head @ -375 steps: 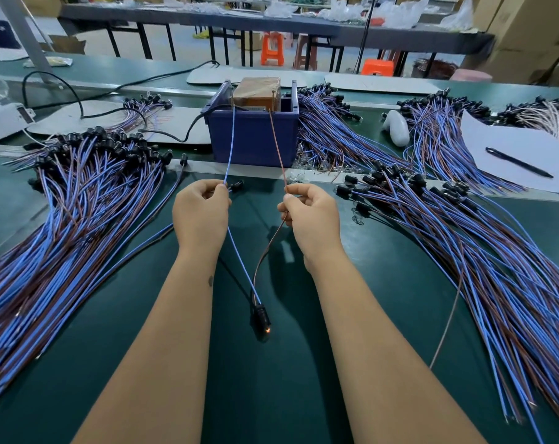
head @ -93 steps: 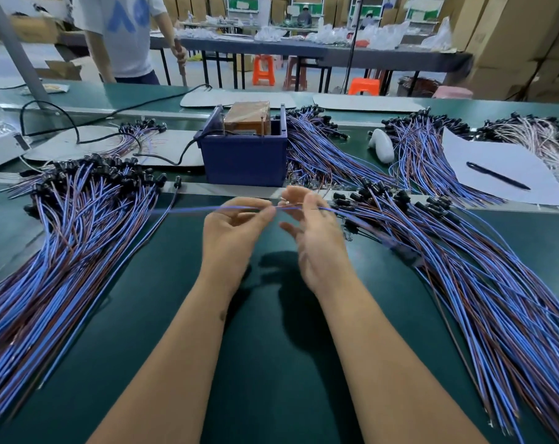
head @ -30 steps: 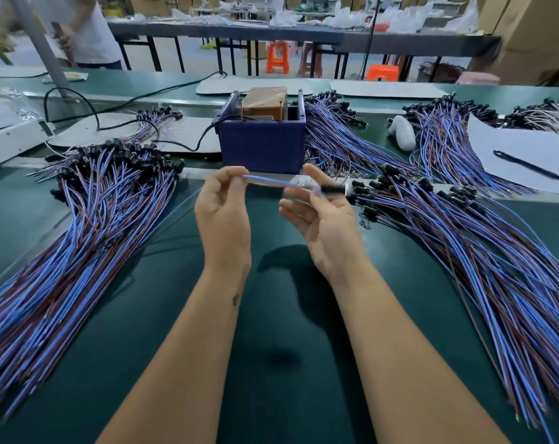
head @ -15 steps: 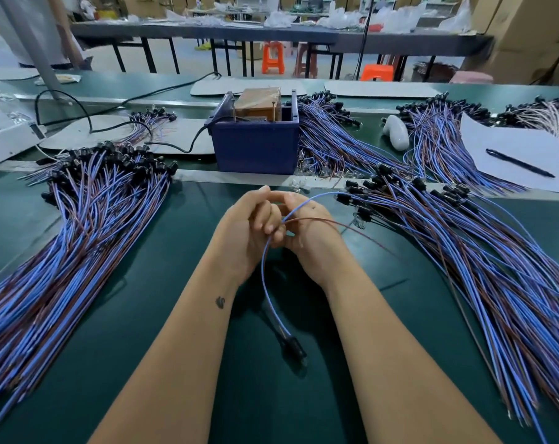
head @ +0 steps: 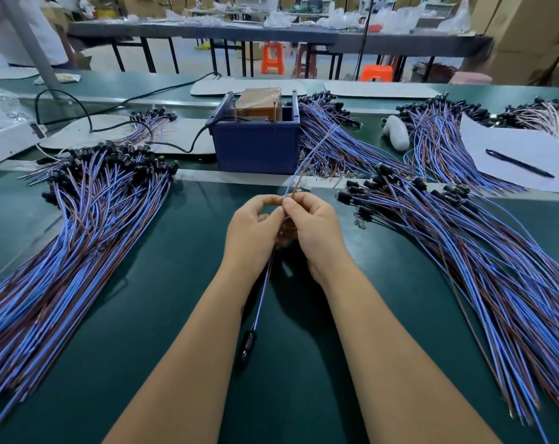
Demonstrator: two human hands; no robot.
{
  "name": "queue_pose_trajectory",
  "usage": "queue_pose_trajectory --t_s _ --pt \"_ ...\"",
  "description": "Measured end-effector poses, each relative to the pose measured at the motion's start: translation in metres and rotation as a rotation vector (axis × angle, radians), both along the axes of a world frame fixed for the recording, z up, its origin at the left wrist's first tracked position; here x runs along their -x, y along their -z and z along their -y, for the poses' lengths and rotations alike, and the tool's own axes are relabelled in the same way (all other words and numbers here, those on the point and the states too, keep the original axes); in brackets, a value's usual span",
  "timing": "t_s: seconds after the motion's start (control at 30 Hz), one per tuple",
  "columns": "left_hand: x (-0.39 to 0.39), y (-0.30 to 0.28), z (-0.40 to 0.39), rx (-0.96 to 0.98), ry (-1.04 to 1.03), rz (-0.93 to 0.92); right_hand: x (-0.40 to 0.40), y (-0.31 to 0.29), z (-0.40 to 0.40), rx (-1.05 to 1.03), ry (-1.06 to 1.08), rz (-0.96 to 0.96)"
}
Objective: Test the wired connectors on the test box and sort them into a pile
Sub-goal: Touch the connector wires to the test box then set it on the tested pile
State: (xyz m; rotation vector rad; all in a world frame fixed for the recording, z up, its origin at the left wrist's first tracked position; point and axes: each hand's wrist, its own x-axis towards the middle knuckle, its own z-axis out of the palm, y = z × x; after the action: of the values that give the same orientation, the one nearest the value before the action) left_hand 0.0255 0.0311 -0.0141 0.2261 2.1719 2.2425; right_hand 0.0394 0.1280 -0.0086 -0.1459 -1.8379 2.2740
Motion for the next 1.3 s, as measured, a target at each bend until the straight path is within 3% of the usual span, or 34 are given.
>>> queue_pose_trajectory --t_s 0.2,0.53,0.87,1.0,1.3 --pt "0.006 0.007 0.000 0.182 -0.053 -0.080 0.001 0.001 -0.007 -0.136 -0.015 0.000" --pt "0.002 0.005 -0.003 -0.032 -0.053 -0.055 0.002 0.001 -0.005 -0.351 0.014 -0.023" --pt "0.014 0.000 0.011 -0.077 -0.219 0.045 0.000 0.001 -0.008 -0.380 0.124 -0.063" --pt "0.020 0.004 0.021 0.000 -0.268 0.028 -0.001 0.000 -0.012 -0.342 0.174 -0.059" --pt "0.023 0.005 0.032 -0.029 -0.319 -0.007 -0.002 -0.002 -0.013 -0.312 0.181 -0.014"
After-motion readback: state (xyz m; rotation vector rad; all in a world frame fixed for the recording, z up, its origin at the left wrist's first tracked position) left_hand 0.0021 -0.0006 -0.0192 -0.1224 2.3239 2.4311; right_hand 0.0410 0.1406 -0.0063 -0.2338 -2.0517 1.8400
